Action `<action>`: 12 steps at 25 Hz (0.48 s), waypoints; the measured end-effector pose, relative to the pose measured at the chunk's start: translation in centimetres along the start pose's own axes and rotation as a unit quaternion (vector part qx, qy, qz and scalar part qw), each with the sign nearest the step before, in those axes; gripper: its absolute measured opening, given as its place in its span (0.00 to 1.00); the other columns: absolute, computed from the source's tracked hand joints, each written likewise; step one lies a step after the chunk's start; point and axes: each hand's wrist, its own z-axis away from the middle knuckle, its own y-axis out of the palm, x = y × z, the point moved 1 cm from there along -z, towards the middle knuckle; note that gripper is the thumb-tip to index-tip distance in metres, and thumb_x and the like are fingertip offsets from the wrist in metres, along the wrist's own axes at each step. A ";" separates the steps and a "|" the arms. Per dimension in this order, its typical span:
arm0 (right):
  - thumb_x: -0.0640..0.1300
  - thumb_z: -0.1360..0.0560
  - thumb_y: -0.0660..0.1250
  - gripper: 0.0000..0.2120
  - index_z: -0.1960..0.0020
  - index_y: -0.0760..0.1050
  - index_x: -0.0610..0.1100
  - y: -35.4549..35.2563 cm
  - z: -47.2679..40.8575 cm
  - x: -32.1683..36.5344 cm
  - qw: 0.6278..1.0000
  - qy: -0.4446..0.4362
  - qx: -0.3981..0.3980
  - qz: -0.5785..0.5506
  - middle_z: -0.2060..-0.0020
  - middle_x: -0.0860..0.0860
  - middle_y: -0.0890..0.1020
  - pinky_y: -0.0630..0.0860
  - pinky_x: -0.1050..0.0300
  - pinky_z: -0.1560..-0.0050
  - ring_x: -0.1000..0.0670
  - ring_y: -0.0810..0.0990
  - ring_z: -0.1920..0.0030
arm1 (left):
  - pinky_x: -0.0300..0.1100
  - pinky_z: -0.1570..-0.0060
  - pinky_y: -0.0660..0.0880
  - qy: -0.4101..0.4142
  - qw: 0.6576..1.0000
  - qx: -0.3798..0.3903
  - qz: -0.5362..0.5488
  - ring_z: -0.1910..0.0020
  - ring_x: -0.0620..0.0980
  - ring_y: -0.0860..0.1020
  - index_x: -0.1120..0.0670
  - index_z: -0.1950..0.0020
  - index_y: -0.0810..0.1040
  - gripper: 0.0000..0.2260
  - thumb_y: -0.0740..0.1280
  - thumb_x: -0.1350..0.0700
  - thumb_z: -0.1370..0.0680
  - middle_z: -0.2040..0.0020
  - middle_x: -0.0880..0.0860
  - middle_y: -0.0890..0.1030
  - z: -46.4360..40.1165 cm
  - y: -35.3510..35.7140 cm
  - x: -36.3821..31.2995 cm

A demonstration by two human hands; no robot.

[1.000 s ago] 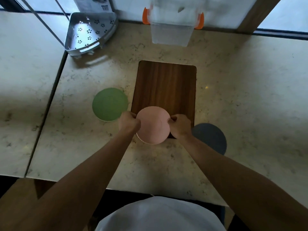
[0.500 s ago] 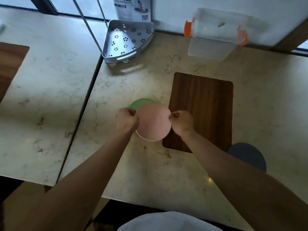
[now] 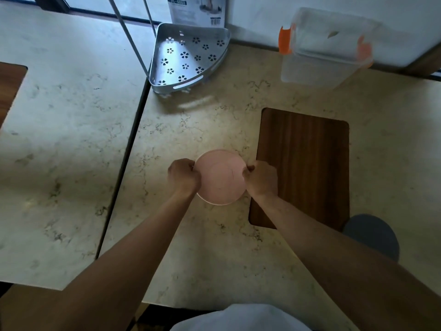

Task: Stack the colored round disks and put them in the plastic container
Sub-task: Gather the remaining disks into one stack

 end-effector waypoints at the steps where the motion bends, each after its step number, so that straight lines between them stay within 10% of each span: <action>1: 0.46 0.21 0.65 0.10 0.56 0.81 0.42 0.1 0.1 -0.1 1.000 -0.003 -0.001 0.009 0.62 0.48 0.83 0.70 0.61 0.67 0.51 0.80 0.63 | 0.45 0.73 0.65 0.004 1.000 0.000 -0.008 0.68 0.60 0.75 0.59 0.73 0.74 0.06 0.61 0.66 0.37 0.70 0.62 0.75 0.0 0.2 0.2; 12: 0.46 0.24 0.68 0.09 0.57 0.82 0.42 1.0 0.8 0.5 0.997 0.066 -0.019 -0.045 0.61 0.49 0.84 0.72 0.62 0.71 0.49 0.82 0.63 | 0.52 0.58 0.76 -0.037 0.999 0.008 -0.024 0.55 0.66 0.78 0.65 0.63 0.79 0.07 0.62 0.65 0.33 0.52 0.70 0.79 -0.3 0.5 -1.1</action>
